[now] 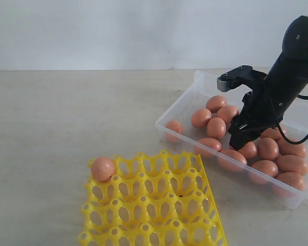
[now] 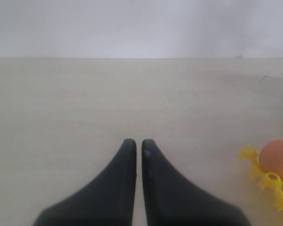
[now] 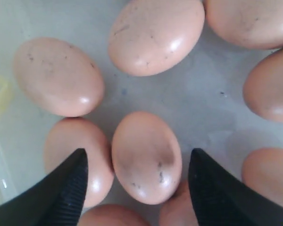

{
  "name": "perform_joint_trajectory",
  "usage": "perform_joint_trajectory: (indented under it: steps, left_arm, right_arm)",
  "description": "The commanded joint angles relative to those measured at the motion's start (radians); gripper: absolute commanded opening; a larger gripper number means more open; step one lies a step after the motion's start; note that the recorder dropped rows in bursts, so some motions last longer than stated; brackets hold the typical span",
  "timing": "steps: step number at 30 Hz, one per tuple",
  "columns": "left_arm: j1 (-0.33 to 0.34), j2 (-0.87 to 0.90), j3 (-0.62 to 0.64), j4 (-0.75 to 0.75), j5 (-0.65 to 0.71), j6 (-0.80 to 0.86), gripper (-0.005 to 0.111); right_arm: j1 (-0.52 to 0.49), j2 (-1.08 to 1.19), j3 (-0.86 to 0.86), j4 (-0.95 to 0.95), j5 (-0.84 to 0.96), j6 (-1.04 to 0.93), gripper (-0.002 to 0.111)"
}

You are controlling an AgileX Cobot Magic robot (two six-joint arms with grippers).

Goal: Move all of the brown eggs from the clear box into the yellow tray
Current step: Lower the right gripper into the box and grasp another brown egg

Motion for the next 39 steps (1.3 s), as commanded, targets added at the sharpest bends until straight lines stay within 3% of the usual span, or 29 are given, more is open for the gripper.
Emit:
perform_joint_trajectory:
  steps: [1,35,39]
  left_arm:
    - [-0.004,-0.003,-0.002,-0.008,-0.011,-0.007,0.004]
    - [-0.004,-0.003,-0.002,-0.008,-0.011,-0.007,0.004]
    - [-0.004,-0.003,-0.002,-0.008,-0.011,-0.007,0.004]
  right_arm:
    - [-0.002,-0.003,-0.009,-0.031,-0.022,-0.009,0.054]
    - [-0.002,0.12,-0.009,-0.009,-0.006,-0.014,0.054]
    - [-0.002,0.12,-0.009,-0.005,-0.03,-0.014,0.046]
